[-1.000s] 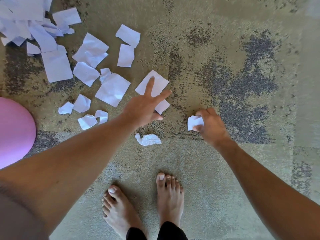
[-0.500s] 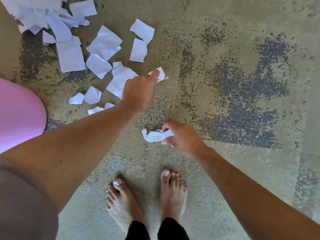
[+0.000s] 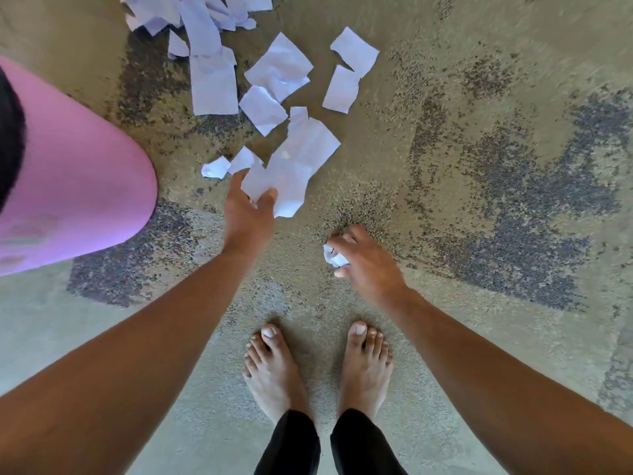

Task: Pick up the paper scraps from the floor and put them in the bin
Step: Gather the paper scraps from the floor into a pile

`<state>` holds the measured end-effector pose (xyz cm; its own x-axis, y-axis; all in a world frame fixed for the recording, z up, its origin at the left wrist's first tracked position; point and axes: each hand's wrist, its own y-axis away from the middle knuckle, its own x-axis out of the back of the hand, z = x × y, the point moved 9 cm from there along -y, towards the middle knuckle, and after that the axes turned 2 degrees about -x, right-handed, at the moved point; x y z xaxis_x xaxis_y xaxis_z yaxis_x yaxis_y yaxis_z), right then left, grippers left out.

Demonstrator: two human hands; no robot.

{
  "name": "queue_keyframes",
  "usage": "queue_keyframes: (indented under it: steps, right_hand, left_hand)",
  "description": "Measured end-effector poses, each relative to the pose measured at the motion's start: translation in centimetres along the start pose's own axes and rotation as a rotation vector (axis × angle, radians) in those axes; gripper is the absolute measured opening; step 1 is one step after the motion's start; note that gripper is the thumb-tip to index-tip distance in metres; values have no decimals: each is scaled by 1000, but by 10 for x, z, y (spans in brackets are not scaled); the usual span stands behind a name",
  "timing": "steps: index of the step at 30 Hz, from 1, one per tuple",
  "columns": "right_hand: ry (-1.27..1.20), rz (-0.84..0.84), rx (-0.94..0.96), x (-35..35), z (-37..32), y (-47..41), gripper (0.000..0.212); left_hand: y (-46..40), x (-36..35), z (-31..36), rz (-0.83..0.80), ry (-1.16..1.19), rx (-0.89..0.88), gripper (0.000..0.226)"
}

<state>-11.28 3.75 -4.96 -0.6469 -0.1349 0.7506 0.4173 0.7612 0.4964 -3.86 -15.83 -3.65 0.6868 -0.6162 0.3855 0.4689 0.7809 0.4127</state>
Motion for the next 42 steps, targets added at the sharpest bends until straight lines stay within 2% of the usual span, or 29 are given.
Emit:
queue_keyframes:
  steps: [3, 8, 11, 15, 21, 25, 28, 31, 34, 38, 42]
  right_hand:
    - [58, 25, 66, -2, -6, 1, 40]
    - [51, 42, 77, -2, -14, 3, 35]
    - [-190, 85, -122, 20, -16, 5, 18]
    - [-653, 128, -368, 64, -36, 9, 16]
    - [-1059, 287, -384, 153, -105, -3, 16]
    - [-1205, 287, -332, 204, -169, -14, 15]
    - [-1223, 259, -217, 236, -227, -26, 15]
    - [-1204, 191, -113, 247, -284, -39, 14]
    - [-1043, 149, -71, 244, -329, -53, 15]
    - [-774, 36, 5, 223, -379, -71, 12]
    - [-665, -177, 24, 197, -394, -78, 41]
  left_hand:
    - [10, 8, -14, -17, 2, 62, 41]
    - [24, 17, -11, -21, 8, 129, 40]
    - [35, 25, 7, -28, 62, 182, 36]
    - [48, 49, 43, 17, 145, 243, 29]
    - [65, 105, 113, 82, 251, 275, 28]
    - [70, 162, 154, 212, 359, 278, 24]
    - [71, 212, 171, 339, 409, 307, 19]
    - [71, 269, 173, 469, 348, 307, 26]
    - [70, 319, 158, 560, 265, 347, 32]
    - [67, 359, 134, 581, 200, 440, 40]
    - [60, 363, 124, 453, 190, 515, 63]
